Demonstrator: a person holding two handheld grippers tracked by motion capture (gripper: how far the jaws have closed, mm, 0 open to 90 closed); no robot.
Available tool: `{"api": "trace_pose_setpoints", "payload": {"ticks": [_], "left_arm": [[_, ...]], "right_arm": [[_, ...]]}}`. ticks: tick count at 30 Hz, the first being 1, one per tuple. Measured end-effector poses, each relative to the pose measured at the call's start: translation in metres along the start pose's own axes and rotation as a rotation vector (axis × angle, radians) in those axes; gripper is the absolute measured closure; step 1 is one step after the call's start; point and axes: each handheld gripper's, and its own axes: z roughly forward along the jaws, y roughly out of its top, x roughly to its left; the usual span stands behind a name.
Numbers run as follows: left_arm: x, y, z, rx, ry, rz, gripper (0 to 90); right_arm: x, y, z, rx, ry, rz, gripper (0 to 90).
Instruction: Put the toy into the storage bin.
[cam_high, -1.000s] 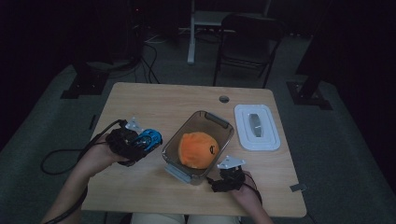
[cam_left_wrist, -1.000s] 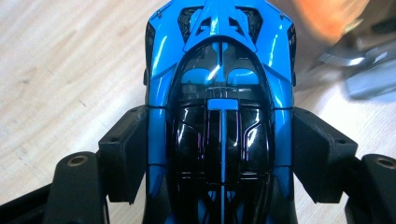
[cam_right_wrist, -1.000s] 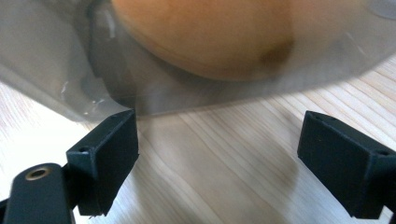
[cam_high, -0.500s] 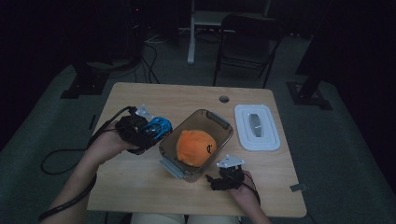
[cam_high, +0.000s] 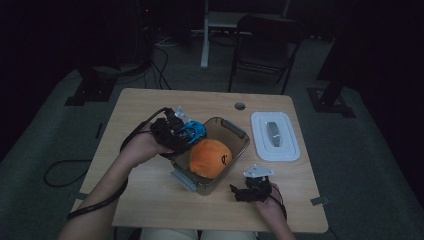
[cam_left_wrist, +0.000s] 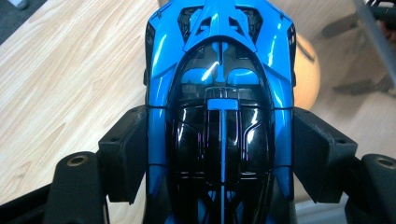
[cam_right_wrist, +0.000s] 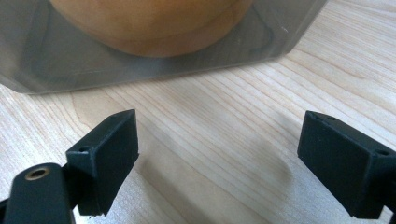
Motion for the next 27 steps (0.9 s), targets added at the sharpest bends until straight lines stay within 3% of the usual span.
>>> {"api": "trace_pose_setpoints", "payload": {"ticks": [10,13,17,21,27], "left_arm": [[-0.007,0.026,0.032,0.03,-0.044,-0.009,28.9],[-0.006,0.027,0.04,0.038,-0.043,-0.023,28.9],[-0.008,0.029,0.05,0.049,-0.075,-0.026,28.9],[-0.009,0.032,0.056,0.058,-0.04,-0.035,28.9],[-0.014,0.035,0.062,0.065,-0.046,-0.032,28.8]], "right_arm": [[-0.001,-0.001,0.002,0.007,0.001,-0.001,12.0],[-0.002,-0.002,0.002,0.005,0.002,0.0,12.0],[-0.003,-0.002,0.002,0.005,0.004,0.002,12.0],[-0.003,-0.002,0.002,0.01,-0.001,0.0,12.0],[-0.003,-0.002,0.003,0.013,0.003,-0.001,12.0]]}}
